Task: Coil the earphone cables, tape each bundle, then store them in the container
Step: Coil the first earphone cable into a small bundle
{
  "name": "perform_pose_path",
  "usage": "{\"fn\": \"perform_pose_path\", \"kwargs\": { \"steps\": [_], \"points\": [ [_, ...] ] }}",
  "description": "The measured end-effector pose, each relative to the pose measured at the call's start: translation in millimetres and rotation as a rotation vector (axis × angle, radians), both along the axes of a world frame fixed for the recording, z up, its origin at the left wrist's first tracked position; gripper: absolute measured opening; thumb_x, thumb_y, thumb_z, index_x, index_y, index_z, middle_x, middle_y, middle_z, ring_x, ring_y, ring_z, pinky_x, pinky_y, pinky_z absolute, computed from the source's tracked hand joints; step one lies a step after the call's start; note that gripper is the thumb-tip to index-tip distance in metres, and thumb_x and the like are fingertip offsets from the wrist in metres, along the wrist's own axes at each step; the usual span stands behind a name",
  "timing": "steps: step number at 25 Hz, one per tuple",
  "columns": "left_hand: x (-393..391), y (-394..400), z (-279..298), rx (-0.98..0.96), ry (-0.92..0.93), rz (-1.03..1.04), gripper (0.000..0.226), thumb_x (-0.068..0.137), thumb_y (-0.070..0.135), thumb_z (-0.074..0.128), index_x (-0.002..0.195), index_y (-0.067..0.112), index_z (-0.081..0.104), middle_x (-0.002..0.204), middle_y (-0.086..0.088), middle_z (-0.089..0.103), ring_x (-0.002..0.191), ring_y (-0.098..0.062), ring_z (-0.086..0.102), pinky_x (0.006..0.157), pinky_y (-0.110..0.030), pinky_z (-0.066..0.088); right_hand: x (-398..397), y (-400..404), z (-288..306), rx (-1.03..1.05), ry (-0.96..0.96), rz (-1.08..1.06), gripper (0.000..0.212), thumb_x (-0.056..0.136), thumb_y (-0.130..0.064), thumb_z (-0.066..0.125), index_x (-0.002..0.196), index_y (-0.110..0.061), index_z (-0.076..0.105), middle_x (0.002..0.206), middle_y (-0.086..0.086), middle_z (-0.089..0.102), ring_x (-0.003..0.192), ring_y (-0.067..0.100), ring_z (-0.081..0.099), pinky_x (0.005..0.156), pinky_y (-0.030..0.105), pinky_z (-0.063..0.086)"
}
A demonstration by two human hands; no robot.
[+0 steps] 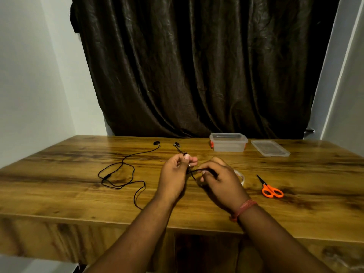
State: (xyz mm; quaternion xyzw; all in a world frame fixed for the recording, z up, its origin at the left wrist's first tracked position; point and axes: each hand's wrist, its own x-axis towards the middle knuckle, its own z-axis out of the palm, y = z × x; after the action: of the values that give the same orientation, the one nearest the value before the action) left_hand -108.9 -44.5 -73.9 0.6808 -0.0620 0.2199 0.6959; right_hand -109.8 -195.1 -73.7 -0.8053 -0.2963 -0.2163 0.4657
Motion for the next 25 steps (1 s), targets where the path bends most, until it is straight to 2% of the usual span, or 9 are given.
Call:
{"fn": "perform_pose_path", "kwargs": {
  "steps": [2, 5, 8, 10, 13, 16, 19, 21, 25],
  "points": [
    [0, -2, -5, 0.202, 0.013, 0.058, 0.023, 0.099, 0.027, 0.053, 0.087, 0.015, 0.068, 0.087, 0.000, 0.073, 0.084, -0.011, 0.068, 0.079, -0.031, 0.052, 1, -3, 1, 0.141, 0.093, 0.047, 0.027, 0.095, 0.000, 0.052, 0.097, -0.021, 0.069, 0.099, -0.005, 0.056, 0.069, 0.008, 0.064, 0.068, 0.020, 0.055],
    [-1, -8, -8, 0.257, 0.039, 0.012, 0.027, 0.100, 0.024, 0.052, 0.084, 0.005, 0.062, 0.076, -0.006, 0.068, 0.063, -0.007, 0.062, 0.065, -0.024, 0.048, 7, -3, -2, 0.222, 0.138, 0.051, 0.032, 0.096, 0.000, 0.050, 0.101, -0.028, 0.065, 0.098, -0.002, 0.056, 0.061, 0.012, 0.061, 0.059, 0.029, 0.054],
    [-1, -10, -11, 0.143, 0.121, -0.218, 0.025, 0.100, 0.023, 0.052, 0.081, 0.010, 0.062, 0.068, -0.003, 0.061, 0.058, -0.013, 0.053, 0.067, -0.034, 0.046, 13, -7, -3, 0.170, 0.056, -0.088, 0.034, 0.093, 0.000, 0.053, 0.109, -0.027, 0.067, 0.108, -0.008, 0.059, 0.092, 0.002, 0.058, 0.080, 0.014, 0.045],
    [-2, -9, -12, 0.086, 0.144, -0.367, 0.024, 0.098, 0.022, 0.054, 0.079, 0.013, 0.064, 0.064, -0.002, 0.058, 0.056, -0.015, 0.049, 0.062, -0.033, 0.046, 14, -9, -3, 0.102, 0.011, -0.163, 0.037, 0.094, 0.001, 0.053, 0.115, -0.025, 0.068, 0.112, -0.008, 0.058, 0.103, 0.002, 0.055, 0.085, 0.004, 0.038],
    [-8, -7, -5, 0.017, 0.152, -0.495, 0.021, 0.098, 0.017, 0.054, 0.080, 0.011, 0.063, 0.062, -0.001, 0.054, 0.051, -0.011, 0.047, 0.057, -0.028, 0.047, 17, -9, -5, 0.007, -0.035, -0.209, 0.041, 0.095, 0.003, 0.051, 0.124, -0.023, 0.066, 0.109, -0.004, 0.056, 0.101, 0.006, 0.054, 0.082, -0.001, 0.036],
    [-12, 0, 4, -0.225, 0.134, -0.596, 0.020, 0.093, 0.016, 0.057, 0.076, 0.012, 0.065, 0.061, 0.000, 0.051, 0.048, -0.007, 0.042, 0.053, -0.024, 0.047, 14, -6, -4, -0.062, -0.068, -0.159, 0.042, 0.096, 0.003, 0.051, 0.126, -0.021, 0.065, 0.104, -0.004, 0.057, 0.094, 0.001, 0.055, 0.081, -0.003, 0.034],
    [-12, 7, 9, -0.466, 0.111, -0.641, 0.016, 0.087, 0.018, 0.058, 0.072, 0.012, 0.060, 0.059, 0.001, 0.046, 0.046, -0.006, 0.038, 0.050, -0.022, 0.042, 8, -5, 0, -0.009, 0.027, -0.048, 0.034, 0.099, -0.010, 0.052, 0.118, -0.035, 0.066, 0.097, -0.021, 0.062, 0.089, -0.011, 0.056, 0.077, 0.000, 0.036],
    [-11, 11, 10, -0.555, 0.076, -0.648, 0.016, 0.087, 0.017, 0.059, 0.074, 0.013, 0.053, 0.059, 0.002, 0.043, 0.046, -0.005, 0.037, 0.050, -0.021, 0.040, 7, -9, 1, 0.084, 0.113, -0.020, 0.030, 0.101, -0.018, 0.050, 0.110, -0.041, 0.065, 0.075, -0.031, 0.061, 0.076, -0.012, 0.055, 0.067, 0.005, 0.038],
    [-13, 11, 12, -0.584, 0.074, -0.644, 0.018, 0.093, 0.019, 0.055, 0.077, 0.011, 0.052, 0.061, 0.001, 0.046, 0.048, -0.006, 0.041, 0.052, -0.022, 0.043, 9, -10, -2, 0.014, 0.072, -0.096, 0.021, 0.101, -0.024, 0.050, 0.102, -0.032, 0.069, 0.073, -0.024, 0.064, 0.073, -0.009, 0.057, 0.061, 0.009, 0.039]
  ]
}}
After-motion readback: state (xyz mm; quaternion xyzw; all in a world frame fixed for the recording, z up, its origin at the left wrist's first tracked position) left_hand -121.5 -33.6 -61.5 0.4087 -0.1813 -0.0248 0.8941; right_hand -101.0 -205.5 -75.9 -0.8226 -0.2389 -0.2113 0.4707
